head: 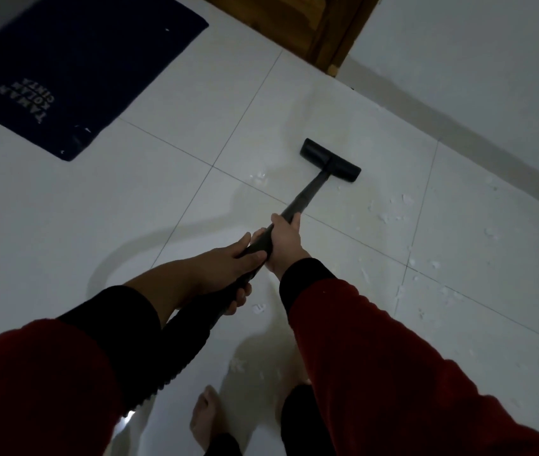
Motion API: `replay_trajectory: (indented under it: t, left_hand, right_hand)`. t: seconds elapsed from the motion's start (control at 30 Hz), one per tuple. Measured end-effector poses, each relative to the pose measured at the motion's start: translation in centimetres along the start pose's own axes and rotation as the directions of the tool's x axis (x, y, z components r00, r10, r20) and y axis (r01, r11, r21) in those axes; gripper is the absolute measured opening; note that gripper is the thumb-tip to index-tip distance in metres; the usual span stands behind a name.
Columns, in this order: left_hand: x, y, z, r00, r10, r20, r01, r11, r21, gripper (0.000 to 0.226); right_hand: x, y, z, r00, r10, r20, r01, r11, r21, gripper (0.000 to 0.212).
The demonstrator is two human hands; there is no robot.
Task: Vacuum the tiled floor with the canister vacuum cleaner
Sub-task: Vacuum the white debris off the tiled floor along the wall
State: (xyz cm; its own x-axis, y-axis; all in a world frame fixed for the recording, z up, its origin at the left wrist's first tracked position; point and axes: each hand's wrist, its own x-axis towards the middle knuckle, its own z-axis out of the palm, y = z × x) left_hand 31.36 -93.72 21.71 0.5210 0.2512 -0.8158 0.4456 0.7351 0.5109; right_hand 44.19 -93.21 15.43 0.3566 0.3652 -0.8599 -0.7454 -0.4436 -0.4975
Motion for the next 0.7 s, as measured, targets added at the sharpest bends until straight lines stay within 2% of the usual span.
replay_trajectory:
  t: [0.2, 0.37, 0.7]
  left_hand:
    - [0.8, -1.1, 2.1, 0.999, 0.037, 0.001, -0.037, 0.999, -0.007, 0.067]
    - [-0.3, -3.4, 4.4, 0.996, 0.072, -0.044, -0.073, 0.997, -0.024, 0.068]
    - [-5.6, -9.4, 8.9, 0.992, 0.015, -0.124, -0.028, 0.994, -0.108, 0.062]
  right_hand:
    - [0.0, -0.1, -2.1, 1.000, -0.019, -0.020, 0.018, 0.999, -0.031, 0.067]
    - [-0.8, 1.2, -4.2, 1.000, -0.006, 0.016, 0.006, 1.000, -0.028, 0.067]
    - [-5.5, 5.8, -9.0, 0.989, 0.090, 0.115, -0.082, 0.994, -0.072, 0.067]
